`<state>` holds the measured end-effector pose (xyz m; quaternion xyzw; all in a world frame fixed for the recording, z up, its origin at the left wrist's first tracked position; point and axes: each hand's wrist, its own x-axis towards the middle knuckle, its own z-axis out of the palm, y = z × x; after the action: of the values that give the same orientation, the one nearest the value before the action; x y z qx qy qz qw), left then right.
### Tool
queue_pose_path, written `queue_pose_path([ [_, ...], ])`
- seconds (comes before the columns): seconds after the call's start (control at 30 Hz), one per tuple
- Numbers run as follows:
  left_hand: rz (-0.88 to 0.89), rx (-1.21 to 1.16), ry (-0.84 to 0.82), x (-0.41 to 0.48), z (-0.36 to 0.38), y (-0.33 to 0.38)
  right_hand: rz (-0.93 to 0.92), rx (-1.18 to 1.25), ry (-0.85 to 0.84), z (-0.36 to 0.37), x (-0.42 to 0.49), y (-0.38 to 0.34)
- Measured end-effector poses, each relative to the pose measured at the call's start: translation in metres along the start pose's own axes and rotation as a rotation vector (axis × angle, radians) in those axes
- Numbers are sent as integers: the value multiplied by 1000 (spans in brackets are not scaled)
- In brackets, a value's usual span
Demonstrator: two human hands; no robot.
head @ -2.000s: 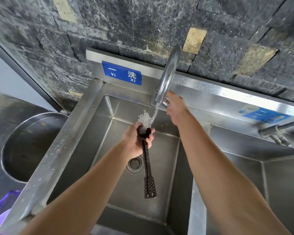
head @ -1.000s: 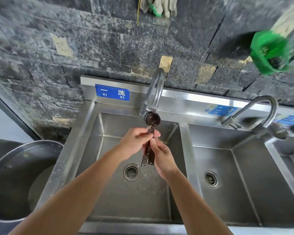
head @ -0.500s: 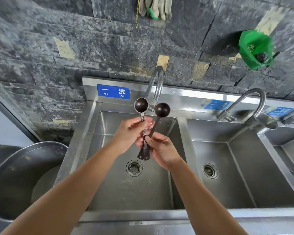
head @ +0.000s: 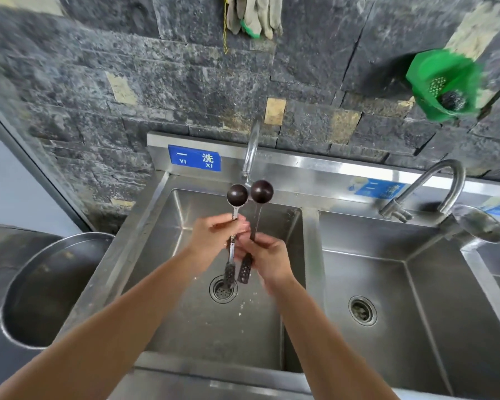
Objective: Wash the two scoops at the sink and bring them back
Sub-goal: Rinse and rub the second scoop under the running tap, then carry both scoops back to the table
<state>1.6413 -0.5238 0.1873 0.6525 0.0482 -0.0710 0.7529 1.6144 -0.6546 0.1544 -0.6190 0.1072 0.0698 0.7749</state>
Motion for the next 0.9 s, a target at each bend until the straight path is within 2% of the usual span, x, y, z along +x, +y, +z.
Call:
queue_pose_path([
  [0.07, -114, -492, 50, 5, 2, 4, 140, -108, -60, -20, -12, 11],
  [0.1, -104, -667, 81, 9, -1, 4, 219, -133, -108, -30, -18, 18],
  [0.13, -89, -695, 105, 10, -3, 3, 289, -116, -140, -39, -24, 23],
  [0.27, -211, -232, 180, -13, 7, -23, 458, 160, -119, -65, -20, 26],
  [0.33, -289, -297, 170, -25, 16, -36, 513, 166, -112, -71, -15, 27],
  [0.43, -343, -424, 229, -43, 23, -49, 538, 151, -191, -81, -16, 33],
  [0.53, -355, -299, 286, -65, 19, -61, 544, 99, -271, -81, -23, 33],
  [0.63, -338, -112, 411, -80, 9, -67, 507, -9, -307, -72, -29, 30],
  [0.73, -329, -86, 529, -100, -6, -66, 479, -145, -270, -54, -37, 24],
  [0.8, -329, -157, 548, -118, -17, -66, 475, -208, -218, -40, -42, 25],
  [0.9, -276, -324, 502, -149, -32, -68, 516, -192, -294, -17, -54, 35],
])
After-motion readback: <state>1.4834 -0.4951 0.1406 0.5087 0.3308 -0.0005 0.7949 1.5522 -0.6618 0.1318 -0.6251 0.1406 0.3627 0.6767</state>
